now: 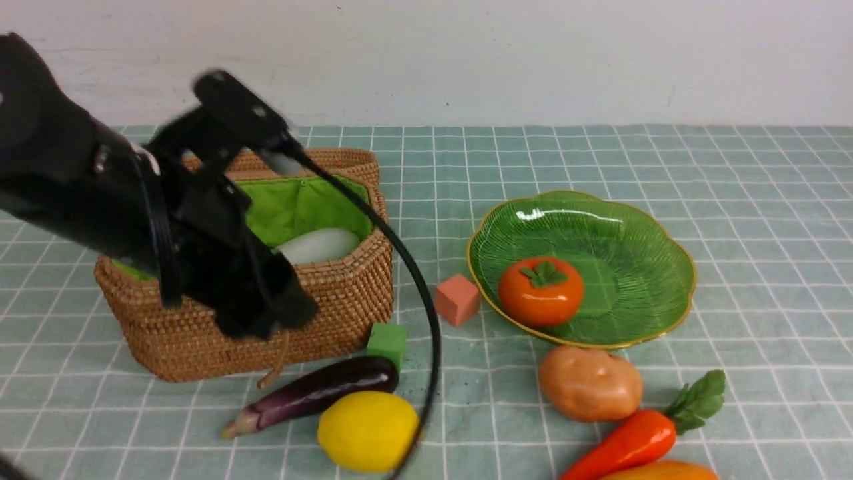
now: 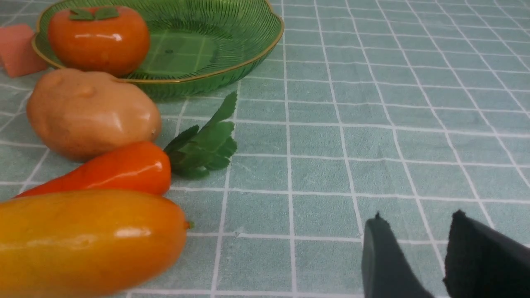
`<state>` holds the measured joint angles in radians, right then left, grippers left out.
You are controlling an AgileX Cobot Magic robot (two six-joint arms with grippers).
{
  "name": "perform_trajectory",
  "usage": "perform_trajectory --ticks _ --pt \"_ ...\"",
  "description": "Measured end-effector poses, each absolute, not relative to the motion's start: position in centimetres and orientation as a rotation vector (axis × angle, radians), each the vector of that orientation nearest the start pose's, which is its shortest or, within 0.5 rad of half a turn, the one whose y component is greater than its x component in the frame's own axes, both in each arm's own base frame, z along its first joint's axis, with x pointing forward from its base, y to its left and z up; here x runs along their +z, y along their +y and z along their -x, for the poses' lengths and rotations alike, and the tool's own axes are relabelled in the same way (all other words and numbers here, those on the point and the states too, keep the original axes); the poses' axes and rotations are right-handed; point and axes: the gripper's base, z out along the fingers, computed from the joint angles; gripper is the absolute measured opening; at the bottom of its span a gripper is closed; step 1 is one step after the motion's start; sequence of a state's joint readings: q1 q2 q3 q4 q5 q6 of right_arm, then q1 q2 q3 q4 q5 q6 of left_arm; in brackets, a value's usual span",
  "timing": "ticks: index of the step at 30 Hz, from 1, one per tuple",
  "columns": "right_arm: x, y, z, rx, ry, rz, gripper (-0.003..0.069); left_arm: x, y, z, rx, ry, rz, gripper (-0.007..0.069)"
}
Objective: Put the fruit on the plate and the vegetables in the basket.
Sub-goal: Grab a lemon with your left arm and place it on the plate on the right
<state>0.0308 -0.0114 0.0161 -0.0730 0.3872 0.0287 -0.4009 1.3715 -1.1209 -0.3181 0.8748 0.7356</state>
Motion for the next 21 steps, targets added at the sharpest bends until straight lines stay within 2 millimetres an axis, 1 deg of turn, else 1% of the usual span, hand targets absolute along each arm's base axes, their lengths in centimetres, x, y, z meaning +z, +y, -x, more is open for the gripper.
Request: perform_trajectory --ticks 2,3,4,6,7,8,9,11,13,16,17,20,21 --pt "17.4 -0.1 -5.2 -0.031 1.874 0.046 0.0241 30.9 -13.6 -24.4 -0.274 2.238 -1.303 0.0522" --pt "17.4 -0.1 -5.2 -0.031 1.874 0.046 0.0241 30.3 -14.9 -23.8 -0.269 2.204 -1.427 0.0521" --pt "17.4 -0.1 -5.2 -0.031 1.874 0.046 0.0241 29.6 -15.7 -23.7 -0.245 2.187 -1.504 0.0521" --pt "17.4 -0.1 -5.2 -0.031 1.874 0.046 0.0241 29.0 -16.2 -23.8 -0.214 2.173 -1.554 0.0521" --pt "17.4 -0.1 -5.2 -0.041 1.874 0.052 0.0241 27.8 -16.9 -24.3 -0.15 2.154 -1.621 0.0523" --pt "17.4 -0.1 -5.2 -0.042 1.874 0.053 0.0241 27.6 -17.1 -24.4 -0.136 2.149 -1.634 0.0524" --pt "17.4 -0.2 -5.2 -0.053 1.873 0.06 0.0241 26.6 -17.7 -24.8 -0.1 2.147 -1.665 0.0533" --pt "17.4 -0.2 -5.2 -0.072 1.872 0.072 0.0241 25.8 -18.1 -25.1 -0.084 2.155 -1.682 0.055" --pt "17.4 -0.3 -5.2 -0.092 1.871 0.084 0.0241 24.6 -18.7 -25.5 -0.084 2.171 -1.694 0.0583" --pt "17.4 -0.4 -5.2 -0.112 1.871 0.096 0.0241 23.4 -19.4 -26.3 -0.074 2.166 -1.663 0.0621" --pt "17.4 -0.4 -5.2 -0.116 1.871 0.098 0.0241 23.3 -19.4 -26.4 -0.069 2.162 -1.663 0.0622" --pt "17.4 -0.4 -5.2 -0.124 1.871 0.103 0.0241 22.1 -19.8 -27.4 -0.035 2.151 -1.644 0.0632" --pt "17.4 -0.4 -5.2 -0.125 1.871 0.104 0.0241 22.1 -19.8 -27.4 -0.034 2.15 -1.645 0.0632"
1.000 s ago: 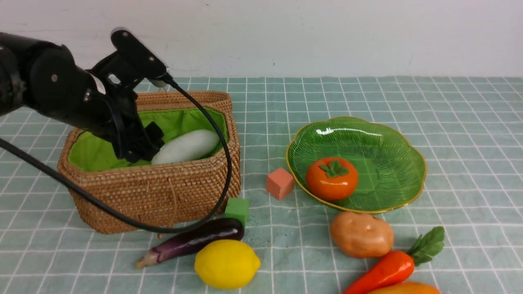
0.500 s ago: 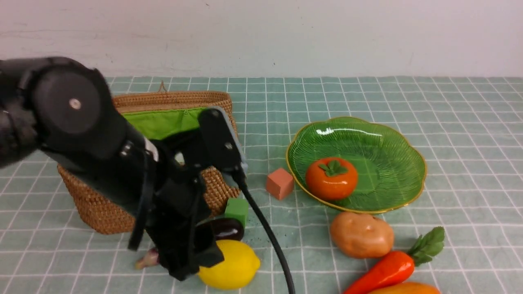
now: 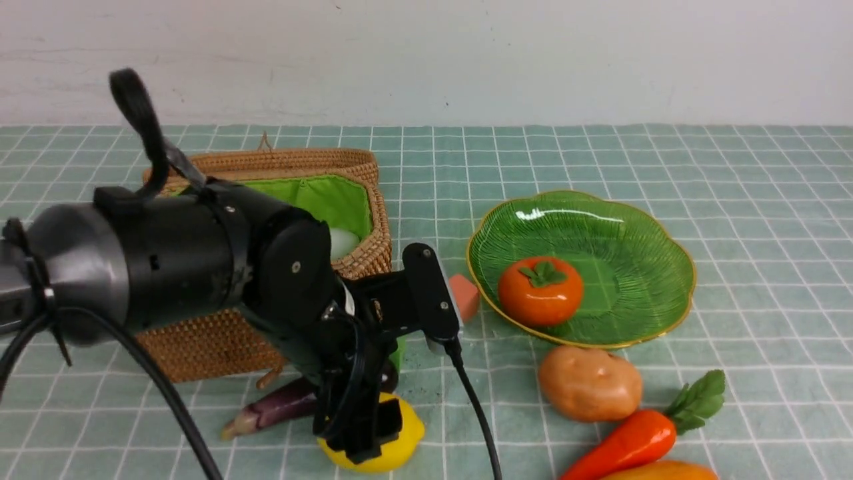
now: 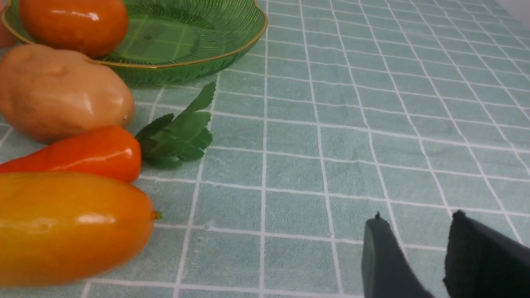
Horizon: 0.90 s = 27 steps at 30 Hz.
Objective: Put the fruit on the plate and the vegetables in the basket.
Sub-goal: Grab a lemon with your left arm and place it on the plate on the right
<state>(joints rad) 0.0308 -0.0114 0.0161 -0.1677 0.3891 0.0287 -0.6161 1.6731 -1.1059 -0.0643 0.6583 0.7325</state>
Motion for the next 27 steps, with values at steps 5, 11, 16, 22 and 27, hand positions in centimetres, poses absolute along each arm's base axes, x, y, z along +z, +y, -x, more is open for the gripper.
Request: perform_trajectory --ticks 5,11,16,22,27 --pt "17.4 -0.4 -5.2 -0.13 1.87 0.106 0.0241 19.3 -20.0 -27.7 -0.036 2.244 -1.703 0.0604" --pt "17.4 -0.4 -5.2 -0.13 1.87 0.107 0.0241 19.0 -19.9 -27.6 -0.038 2.28 -1.721 0.0559" --pt "17.4 -0.4 -5.2 -0.131 1.87 0.107 0.0241 19.1 -19.9 -27.5 -0.044 2.305 -1.737 0.0559" --pt "17.4 -0.4 -5.2 -0.131 1.87 0.107 0.0241 21.7 -21.4 -28.2 -0.184 2.356 -1.681 0.0559" --pt "17.4 -0.4 -5.2 -0.131 1.87 0.107 0.0241 27.5 -24.4 -30.5 -0.38 2.183 -1.418 0.0559"
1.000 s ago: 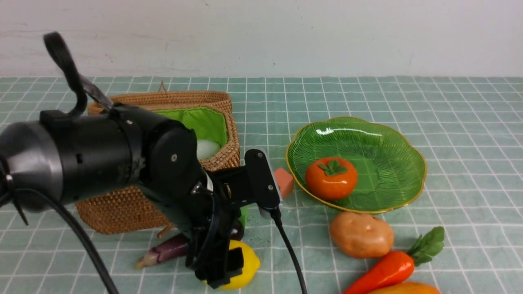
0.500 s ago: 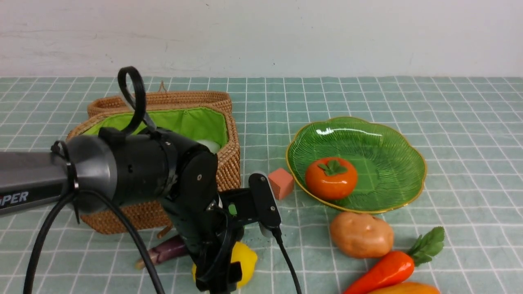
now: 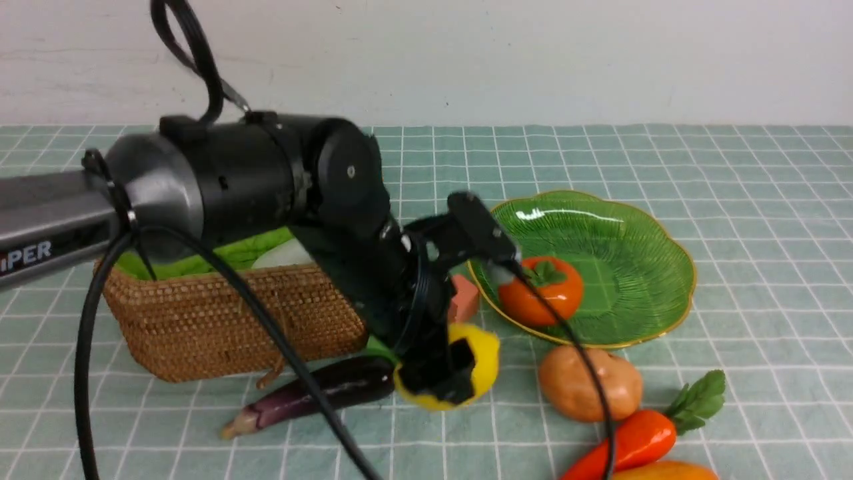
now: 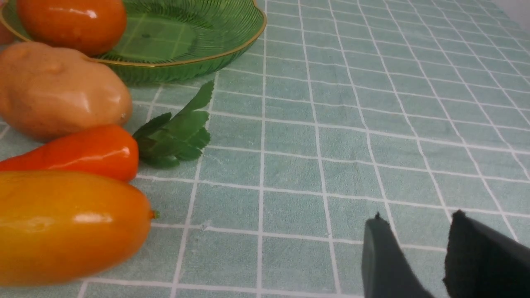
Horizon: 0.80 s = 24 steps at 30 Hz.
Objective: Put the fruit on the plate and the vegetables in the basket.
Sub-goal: Grab a lemon with your left arm and place it on the plate on the right
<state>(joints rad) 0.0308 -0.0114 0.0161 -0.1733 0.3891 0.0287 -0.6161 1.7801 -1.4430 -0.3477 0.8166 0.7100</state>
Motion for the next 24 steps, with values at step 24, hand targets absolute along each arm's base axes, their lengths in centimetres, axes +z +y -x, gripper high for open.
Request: perform_trajectory --ticks 24 --pt "17.4 -0.4 -5.2 -0.134 1.87 0.109 0.0241 21.7 -36.0 -41.1 -0.596 1.947 -1.034 0.0558"
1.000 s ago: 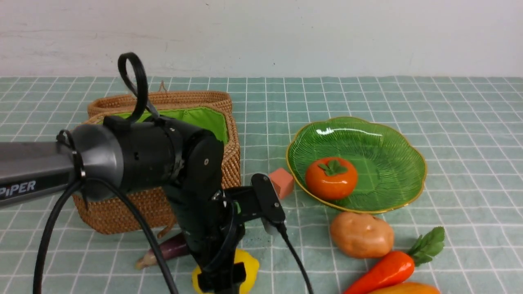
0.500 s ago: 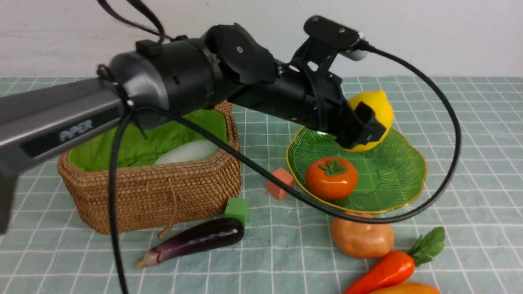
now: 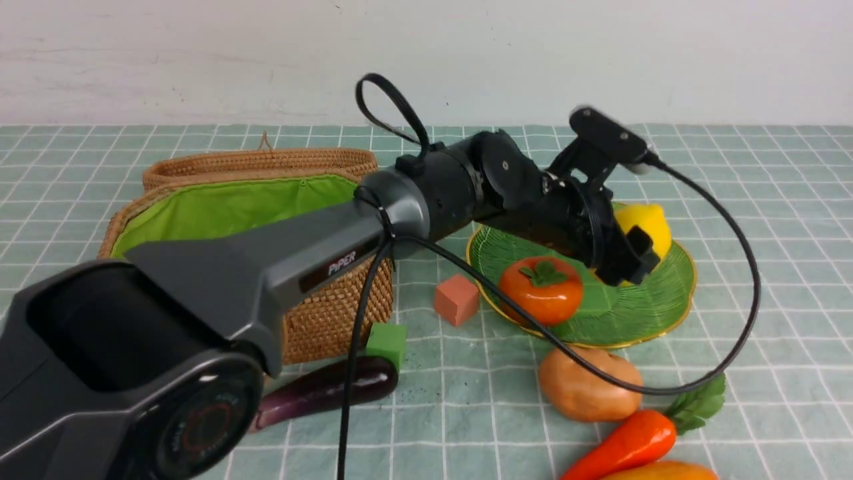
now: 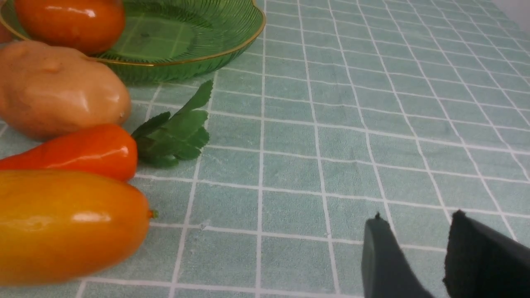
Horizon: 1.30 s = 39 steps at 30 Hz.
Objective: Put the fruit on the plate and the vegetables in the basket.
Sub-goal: Grab a lemon with your left arm and place it on the plate on the right, then use the left arm to grab an eggplant and put it into the left basket
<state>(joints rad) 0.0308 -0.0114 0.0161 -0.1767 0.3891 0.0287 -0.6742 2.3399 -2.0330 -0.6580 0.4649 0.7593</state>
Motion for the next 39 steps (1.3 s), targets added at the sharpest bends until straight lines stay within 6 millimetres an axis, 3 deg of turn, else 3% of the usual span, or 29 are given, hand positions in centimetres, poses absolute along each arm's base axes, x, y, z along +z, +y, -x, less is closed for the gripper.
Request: perform_trajectory --ticks 7,16,19,22,23,26,28,30,31,32,34,36,39 --pt "17.4 -0.4 -5.2 -0.134 1.87 0.109 0.0241 21.4 -35.9 -41.3 -0.603 1.993 -0.975 0.0558" --pt "17.4 -0.4 -5.2 -0.134 1.87 0.109 0.0241 21.4 -35.9 -40.9 -0.618 2.017 -1.001 0.0652" --pt "17.4 -0.4 -5.2 -0.134 1.87 0.109 0.0241 22.2 -35.8 -40.6 -0.623 2.014 -1.019 0.0648" --pt "17.4 -0.4 -5.2 -0.134 1.87 0.109 0.0241 25.6 -35.0 -39.7 -0.6 1.97 -1.077 0.0625" --pt "17.4 -0.4 -5.2 -0.134 1.87 0.109 0.0241 27.6 -34.3 -39.1 -0.588 1.952 -1.104 0.0612" --pt "17.4 -0.4 -5.2 -0.134 1.87 0.109 0.0241 30.3 -32.9 -38.1 -0.579 1.957 -1.155 0.0593" --pt "17.4 -0.4 -5.2 -0.134 1.87 0.109 0.0241 34.4 -29.3 -36.4 -0.559 2.02 -1.232 0.0565" --pt "17.4 -0.4 -5.2 -0.134 1.87 0.109 0.0241 36.7 -26.4 -35.5 -0.517 2.073 -1.259 0.0549" --pt "17.4 -0.4 -5.2 -0.134 1.87 0.109 0.0241 36.8 -26.0 -35.3 -0.514 2.09 -1.272 0.0548" --pt "17.4 -0.4 -5.2 -0.134 1.87 0.109 0.0241 38.0 -23.4 -34.2 -0.454 2.145 -1.294 0.0539" --pt "17.4 -0.4 -5.2 -0.134 1.87 0.109 0.0241 38.4 -19.9 -33.2 -0.336 2.212 -1.298 0.0532" --pt "17.4 -0.4 -5.2 -0.134 1.87 0.109 0.0241 38.0 -18.6 -32.5 -0.273 2.233 -1.33 0.0531" --pt "17.4 -0.4 -5.2 -0.134 1.87 0.109 0.0241 34.9 -16.5 -30.5 -0.138 2.297 -1.492 0.0531"
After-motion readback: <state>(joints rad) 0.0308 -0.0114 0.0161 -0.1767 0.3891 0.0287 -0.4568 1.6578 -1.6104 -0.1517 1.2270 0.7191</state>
